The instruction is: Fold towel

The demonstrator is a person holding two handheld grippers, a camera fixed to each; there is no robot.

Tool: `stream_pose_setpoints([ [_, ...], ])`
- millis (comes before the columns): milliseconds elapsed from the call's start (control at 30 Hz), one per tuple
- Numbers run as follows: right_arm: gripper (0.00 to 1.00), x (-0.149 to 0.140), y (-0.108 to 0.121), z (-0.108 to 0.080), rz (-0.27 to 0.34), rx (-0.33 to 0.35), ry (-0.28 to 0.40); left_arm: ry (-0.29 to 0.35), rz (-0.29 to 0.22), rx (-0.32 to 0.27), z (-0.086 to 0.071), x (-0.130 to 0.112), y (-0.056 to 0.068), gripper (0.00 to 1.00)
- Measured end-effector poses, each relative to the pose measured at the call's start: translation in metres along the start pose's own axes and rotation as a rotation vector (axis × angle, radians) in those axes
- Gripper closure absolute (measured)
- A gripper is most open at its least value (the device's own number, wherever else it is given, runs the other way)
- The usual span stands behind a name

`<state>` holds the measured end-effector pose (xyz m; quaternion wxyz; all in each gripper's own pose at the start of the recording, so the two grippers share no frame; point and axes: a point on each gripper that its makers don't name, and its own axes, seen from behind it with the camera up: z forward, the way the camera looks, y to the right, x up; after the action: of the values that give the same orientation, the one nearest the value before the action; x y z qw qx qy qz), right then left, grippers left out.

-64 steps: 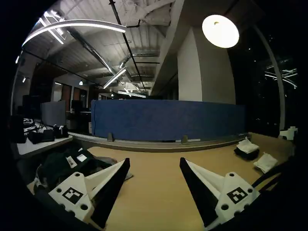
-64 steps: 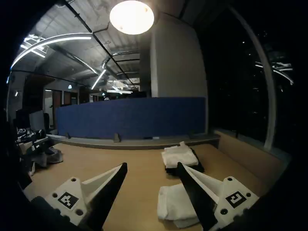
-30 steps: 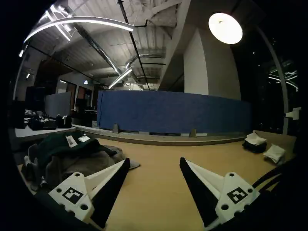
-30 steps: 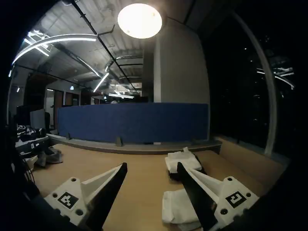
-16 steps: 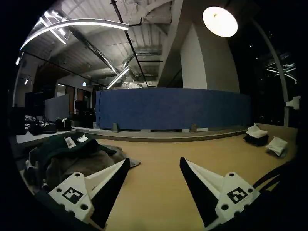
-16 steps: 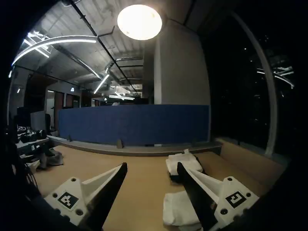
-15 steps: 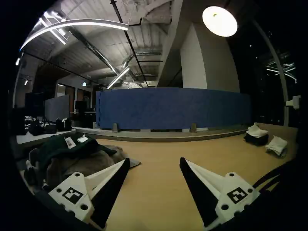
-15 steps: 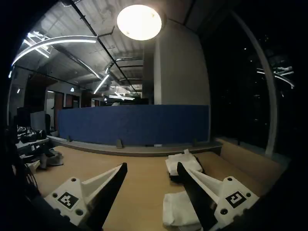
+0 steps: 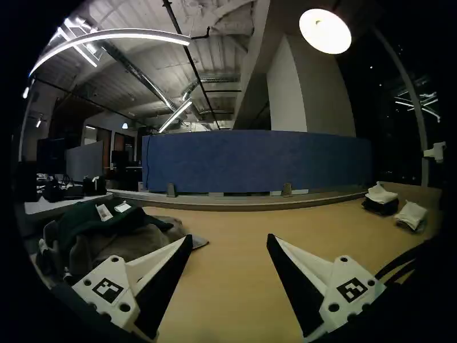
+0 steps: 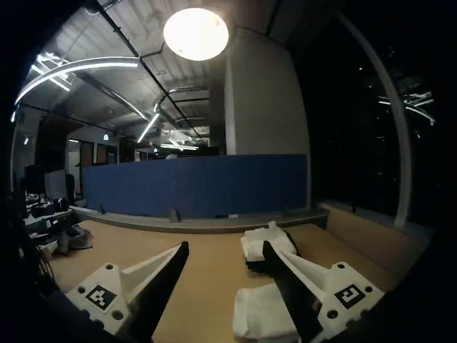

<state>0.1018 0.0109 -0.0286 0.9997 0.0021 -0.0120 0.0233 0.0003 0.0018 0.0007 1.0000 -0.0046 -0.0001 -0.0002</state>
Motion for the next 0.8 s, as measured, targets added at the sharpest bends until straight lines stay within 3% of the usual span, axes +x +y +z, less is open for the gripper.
stream_pose_setpoints([
  [533, 0.00, -0.055, 0.033, 0.013, 0.059, 0.004, 0.031, 0.000, 0.001, 0.000, -0.001, 0.000, 0.000, 0.04],
  [800, 0.00, -0.068, 0.033, 0.018, 0.077, 0.010, 0.034, 0.000, 0.000, 0.000, -0.002, 0.001, 0.000, 0.04],
])
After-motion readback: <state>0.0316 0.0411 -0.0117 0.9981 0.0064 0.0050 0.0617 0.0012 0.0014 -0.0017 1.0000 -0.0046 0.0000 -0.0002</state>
